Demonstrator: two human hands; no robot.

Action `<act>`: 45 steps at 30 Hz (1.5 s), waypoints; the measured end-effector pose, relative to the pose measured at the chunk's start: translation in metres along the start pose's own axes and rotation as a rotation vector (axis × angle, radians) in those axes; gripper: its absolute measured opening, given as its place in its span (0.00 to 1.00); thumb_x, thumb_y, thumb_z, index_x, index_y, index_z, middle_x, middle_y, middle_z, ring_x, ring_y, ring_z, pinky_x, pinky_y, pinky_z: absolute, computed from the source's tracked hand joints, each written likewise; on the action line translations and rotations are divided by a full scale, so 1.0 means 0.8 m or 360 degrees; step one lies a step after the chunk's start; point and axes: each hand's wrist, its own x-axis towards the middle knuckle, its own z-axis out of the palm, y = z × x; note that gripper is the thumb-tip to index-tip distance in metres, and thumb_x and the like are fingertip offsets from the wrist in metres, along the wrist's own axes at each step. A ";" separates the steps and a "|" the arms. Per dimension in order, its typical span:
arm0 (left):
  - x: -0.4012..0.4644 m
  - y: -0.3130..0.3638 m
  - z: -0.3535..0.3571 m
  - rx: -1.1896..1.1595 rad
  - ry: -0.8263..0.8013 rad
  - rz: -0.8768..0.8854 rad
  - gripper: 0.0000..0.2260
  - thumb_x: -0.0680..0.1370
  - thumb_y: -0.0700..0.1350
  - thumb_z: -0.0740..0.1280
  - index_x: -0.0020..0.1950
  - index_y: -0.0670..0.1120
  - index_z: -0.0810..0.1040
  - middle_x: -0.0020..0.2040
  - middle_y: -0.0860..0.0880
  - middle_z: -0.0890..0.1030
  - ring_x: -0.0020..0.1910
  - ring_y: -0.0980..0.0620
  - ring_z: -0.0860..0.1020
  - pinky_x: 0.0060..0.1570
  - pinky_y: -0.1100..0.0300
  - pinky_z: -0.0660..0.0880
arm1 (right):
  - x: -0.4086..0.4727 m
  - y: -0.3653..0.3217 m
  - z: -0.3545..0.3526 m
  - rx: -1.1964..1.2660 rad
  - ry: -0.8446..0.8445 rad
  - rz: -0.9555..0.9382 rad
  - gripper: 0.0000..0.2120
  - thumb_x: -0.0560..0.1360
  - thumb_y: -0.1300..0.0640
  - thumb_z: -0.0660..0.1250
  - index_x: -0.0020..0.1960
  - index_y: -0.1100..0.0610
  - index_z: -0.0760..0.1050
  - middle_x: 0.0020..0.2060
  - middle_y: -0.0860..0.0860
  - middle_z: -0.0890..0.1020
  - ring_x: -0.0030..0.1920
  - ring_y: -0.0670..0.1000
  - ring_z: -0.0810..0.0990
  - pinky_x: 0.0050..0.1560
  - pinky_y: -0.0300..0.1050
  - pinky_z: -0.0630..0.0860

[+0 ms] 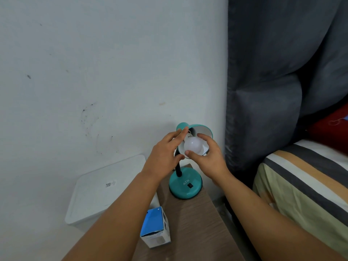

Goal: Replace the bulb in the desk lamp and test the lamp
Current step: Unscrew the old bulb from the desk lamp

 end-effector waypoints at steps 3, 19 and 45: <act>0.000 0.000 -0.001 0.0013 0.0004 0.0000 0.41 0.72 0.41 0.76 0.78 0.59 0.59 0.69 0.50 0.72 0.63 0.51 0.75 0.60 0.52 0.77 | 0.001 -0.003 0.002 -0.0086 0.0019 0.0060 0.30 0.66 0.44 0.77 0.65 0.46 0.71 0.59 0.47 0.76 0.58 0.51 0.76 0.58 0.52 0.77; 0.001 -0.006 -0.008 -0.0108 0.0000 -0.0062 0.41 0.71 0.40 0.77 0.77 0.60 0.61 0.68 0.53 0.74 0.61 0.54 0.76 0.59 0.53 0.77 | 0.001 -0.015 0.005 -0.0114 0.0057 0.0060 0.27 0.68 0.47 0.76 0.64 0.48 0.71 0.58 0.47 0.76 0.56 0.49 0.74 0.54 0.45 0.73; -0.013 -0.008 -0.013 -0.0370 0.0020 -0.0078 0.39 0.71 0.34 0.75 0.76 0.57 0.65 0.74 0.54 0.70 0.70 0.57 0.72 0.63 0.59 0.75 | -0.009 -0.004 0.034 -0.0451 0.0238 0.0020 0.33 0.65 0.41 0.75 0.66 0.42 0.69 0.74 0.55 0.65 0.74 0.60 0.62 0.67 0.63 0.69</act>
